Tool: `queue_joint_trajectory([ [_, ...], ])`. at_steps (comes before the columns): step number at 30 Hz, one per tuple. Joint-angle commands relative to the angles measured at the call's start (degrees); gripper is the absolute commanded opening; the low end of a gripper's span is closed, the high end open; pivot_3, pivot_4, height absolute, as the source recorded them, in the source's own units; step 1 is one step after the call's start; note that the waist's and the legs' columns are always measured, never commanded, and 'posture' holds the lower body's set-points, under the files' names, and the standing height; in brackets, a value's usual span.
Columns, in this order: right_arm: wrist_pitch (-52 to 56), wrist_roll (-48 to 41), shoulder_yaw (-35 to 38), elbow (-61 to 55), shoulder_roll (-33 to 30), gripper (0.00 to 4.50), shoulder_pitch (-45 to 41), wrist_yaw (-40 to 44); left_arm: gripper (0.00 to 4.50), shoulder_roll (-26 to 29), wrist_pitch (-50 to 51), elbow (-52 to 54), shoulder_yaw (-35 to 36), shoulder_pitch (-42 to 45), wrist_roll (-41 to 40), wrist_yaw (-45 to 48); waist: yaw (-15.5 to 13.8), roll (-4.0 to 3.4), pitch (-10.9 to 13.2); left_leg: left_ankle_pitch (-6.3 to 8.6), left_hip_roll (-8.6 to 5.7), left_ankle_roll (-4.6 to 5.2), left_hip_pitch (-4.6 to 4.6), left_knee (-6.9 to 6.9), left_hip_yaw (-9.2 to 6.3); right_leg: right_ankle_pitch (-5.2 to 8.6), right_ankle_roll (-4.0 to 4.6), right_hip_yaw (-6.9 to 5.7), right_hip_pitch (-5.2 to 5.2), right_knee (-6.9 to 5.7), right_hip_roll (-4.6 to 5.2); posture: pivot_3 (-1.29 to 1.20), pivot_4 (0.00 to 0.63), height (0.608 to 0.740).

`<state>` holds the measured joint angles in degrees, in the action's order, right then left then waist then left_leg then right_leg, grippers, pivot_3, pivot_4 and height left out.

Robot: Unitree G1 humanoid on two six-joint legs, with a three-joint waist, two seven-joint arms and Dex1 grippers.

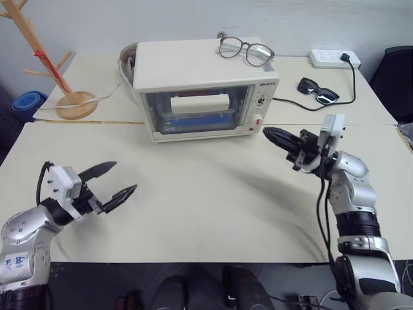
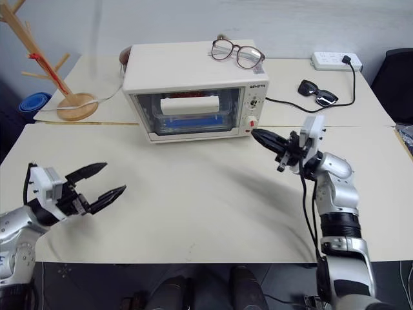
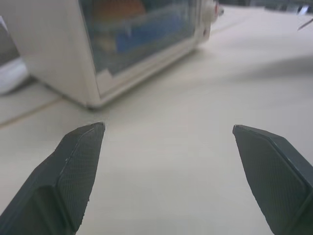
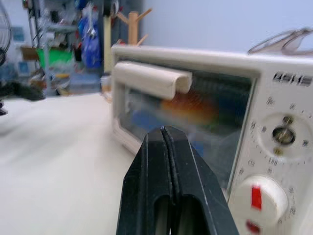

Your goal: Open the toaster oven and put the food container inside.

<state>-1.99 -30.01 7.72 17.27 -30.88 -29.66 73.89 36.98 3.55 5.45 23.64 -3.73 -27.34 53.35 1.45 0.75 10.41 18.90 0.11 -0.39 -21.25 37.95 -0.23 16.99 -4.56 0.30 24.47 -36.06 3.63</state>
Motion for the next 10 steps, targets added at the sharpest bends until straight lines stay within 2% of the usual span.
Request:
queue_joint_trajectory([
  [1, -4.2, 2.9, -2.4, -4.7, -4.1, 1.24, 6.1, 7.4, 4.5, 1.1, -2.9, 1.3, 0.7, -2.7, 2.3, 0.1, 0.0, 0.0, 0.0, 0.01, -0.01, 0.03, -0.01, 0.0, 0.02, 0.0, 0.0, 0.01, 0.0, 0.02, 0.0, 0.0, 0.15, 0.74],
  [4, -8.8, 3.8, -1.7, -4.3, -5.8, 2.22, 10.6, 9.7, 4.5, 0.9, -4.8, 1.4, 0.6, -4.3, 3.5, -0.1, 0.0, 0.0, 0.0, 0.04, -0.03, 0.08, 0.06, 0.01, 0.05, 0.0, 0.0, 0.04, -0.05, -0.01, 0.03, 0.0, 0.15, 0.74],
  [10, -13.8, 3.6, 1.6, -2.8, -5.2, 4.21, 14.7, 7.1, 4.5, -0.1, -5.0, 4.7, 0.0, -8.5, 2.9, 0.1, 0.3, -0.01, 0.0, 0.06, 0.0, 0.04, 0.14, -0.02, 0.06, 0.0, 0.01, 0.07, -0.04, -0.07, 0.0, 0.0, 0.15, 0.74],
])
